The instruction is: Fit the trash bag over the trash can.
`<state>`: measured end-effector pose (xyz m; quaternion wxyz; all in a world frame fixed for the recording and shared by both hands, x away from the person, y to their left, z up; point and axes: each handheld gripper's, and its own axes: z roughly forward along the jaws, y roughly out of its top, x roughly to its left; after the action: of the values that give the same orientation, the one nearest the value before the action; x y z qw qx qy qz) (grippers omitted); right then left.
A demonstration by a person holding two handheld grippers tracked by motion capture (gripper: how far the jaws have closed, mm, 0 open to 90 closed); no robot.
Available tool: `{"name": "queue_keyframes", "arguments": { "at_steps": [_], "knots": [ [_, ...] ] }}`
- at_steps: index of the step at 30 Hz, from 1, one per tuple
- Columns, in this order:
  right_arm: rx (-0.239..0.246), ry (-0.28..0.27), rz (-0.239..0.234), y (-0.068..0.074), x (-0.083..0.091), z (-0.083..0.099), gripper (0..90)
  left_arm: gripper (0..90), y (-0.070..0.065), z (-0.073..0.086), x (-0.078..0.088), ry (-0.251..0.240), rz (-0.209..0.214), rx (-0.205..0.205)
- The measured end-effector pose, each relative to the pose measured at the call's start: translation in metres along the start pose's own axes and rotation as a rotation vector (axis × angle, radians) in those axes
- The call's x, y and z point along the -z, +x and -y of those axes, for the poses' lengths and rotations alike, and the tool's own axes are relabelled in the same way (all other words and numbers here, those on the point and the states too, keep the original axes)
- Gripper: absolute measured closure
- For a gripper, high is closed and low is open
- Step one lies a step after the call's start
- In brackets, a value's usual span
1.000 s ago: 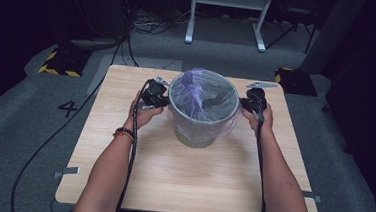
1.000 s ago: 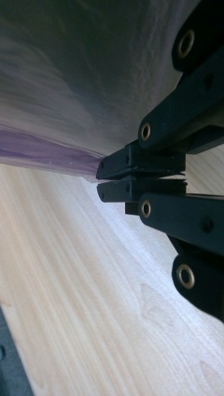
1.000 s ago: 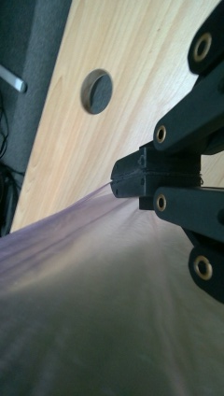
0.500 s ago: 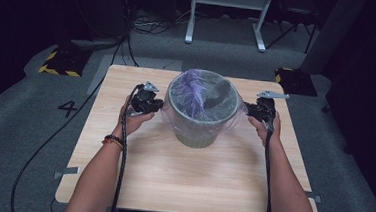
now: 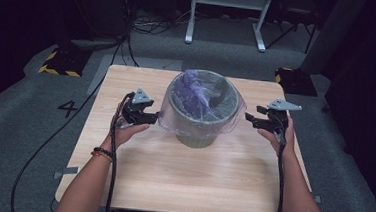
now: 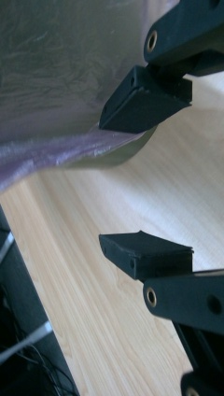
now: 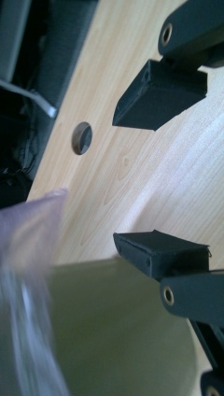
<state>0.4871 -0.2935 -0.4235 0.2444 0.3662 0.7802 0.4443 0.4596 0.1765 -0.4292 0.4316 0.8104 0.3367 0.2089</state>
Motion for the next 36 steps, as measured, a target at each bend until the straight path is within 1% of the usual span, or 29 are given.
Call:
{"name": "queue_keyframes", "arguments": {
  "at_steps": [1,2,3,4,5,7,8,10,11,13,14,16,18,20,21,22,23,24,25,26,28,29,31,33,34,35,36],
  "knots": [
    [0.011,-0.010,-0.004,0.002,0.003,0.000,34.1,35.2,-0.003,0.001,0.002,0.001,0.007,-0.016],
    [0.028,-0.020,-0.010,0.004,0.005,0.000,32.7,33.3,-0.005,0.003,0.003,0.001,0.023,-0.023],
    [0.051,-0.030,-0.022,0.008,0.008,-0.001,32.7,31.6,-0.007,0.003,0.005,0.007,0.028,-0.030],
    [0.068,-0.043,-0.044,0.011,0.010,-0.003,32.3,29.8,-0.010,0.004,0.006,0.005,0.028,-0.041],
    [0.072,-0.058,-0.081,0.015,0.012,-0.005,31.6,28.3,-0.012,0.004,0.008,0.000,0.037,-0.048],
    [0.066,-0.094,-0.175,0.021,0.016,-0.008,30.2,25.5,-0.018,0.004,0.011,-0.017,0.062,-0.052],
    [0.068,-0.104,-0.203,0.025,0.017,-0.010,28.4,24.8,-0.021,0.005,0.013,-0.025,0.068,-0.058],
    [0.095,-0.118,-0.238,0.033,0.021,-0.013,26.1,23.7,-0.028,0.005,0.015,-0.030,0.092,-0.082],
    [0.114,-0.121,-0.246,0.038,0.022,-0.015,25.3,23.1,-0.032,0.005,0.016,-0.034,0.098,-0.089],
    [0.158,-0.129,-0.245,0.047,0.026,-0.017,24.3,22.6,-0.039,0.004,0.018,-0.042,0.113,-0.114],
    [0.175,-0.132,-0.254,0.051,0.028,-0.018,23.8,22.3,-0.043,0.004,0.019,-0.045,0.128,-0.126],
    [0.199,-0.134,-0.277,0.060,0.029,-0.018,22.2,21.0,-0.049,0.004,0.019,-0.049,0.143,-0.138],
    [0.214,-0.124,-0.288,0.065,0.028,-0.019,21.9,20.8,-0.054,0.004,0.018,-0.056,0.159,-0.148],
    [0.220,-0.116,-0.306,0.070,0.025,-0.019,21.3,20.7,-0.058,0.003,0.016,-0.052,0.163,-0.153],
    [0.224,-0.110,-0.304,0.072,0.023,-0.019,21.1,20.7,-0.059,0.002,0.014,-0.051,0.158,-0.159],
    [0.225,-0.105,-0.301,0.074,0.022,-0.019,21.0,20.9,-0.061,0.002,0.013,-0.050,0.163,-0.159],
    [0.231,-0.101,-0.297,0.076,0.020,-0.018,21.3,22.5,-0.062,0.001,0.012,-0.053,0.160,-0.160],
    [0.239,-0.092,-0.280,0.079,0.018,-0.018,23.3,26.0,-0.063,0.000,0.010,-0.050,0.141,-0.168],
    [0.247,-0.085,-0.260,0.081,0.016,-0.018,27.3,30.1,-0.064,-0.001,0.008,-0.046,0.126,-0.173],
    [0.246,-0.084,-0.262,0.082,0.015,-0.017,33.5,36.0,-0.064,-0.002,0.007,-0.047,0.120,-0.180],
    [0.240,-0.098,-0.261,0.083,0.014,-0.017,48.5,48.6,-0.063,-0.003,0.004,-0.039,0.116,-0.177],
    [0.245,-0.106,-0.258,0.083,0.014,-0.017,55.4,53.7,-0.062,-0.004,0.003,-0.042,0.123,-0.173],
    [0.250,-0.117,-0.246,0.083,0.014,-0.017,66.6,64.4,-0.060,-0.005,0.001,-0.034,0.108,-0.174],
    [0.251,-0.125,-0.249,0.082,0.015,-0.017,76.4,73.1,-0.059,-0.006,0.000,-0.037,0.111,-0.170],
    [0.256,-0.131,-0.248,0.082,0.016,-0.017,82.1,78.0,-0.057,-0.006,-0.001,-0.037,0.103,-0.173],
    [0.260,-0.133,-0.252,0.082,0.016,-0.017,86.5,83.0,-0.056,-0.006,-0.002,-0.038,0.107,-0.169],
    [0.261,-0.136,-0.259,0.082,0.017,-0.017,88.8,85.1,-0.055,-0.006,-0.002,-0.038,0.109,-0.166]
  ]
}}
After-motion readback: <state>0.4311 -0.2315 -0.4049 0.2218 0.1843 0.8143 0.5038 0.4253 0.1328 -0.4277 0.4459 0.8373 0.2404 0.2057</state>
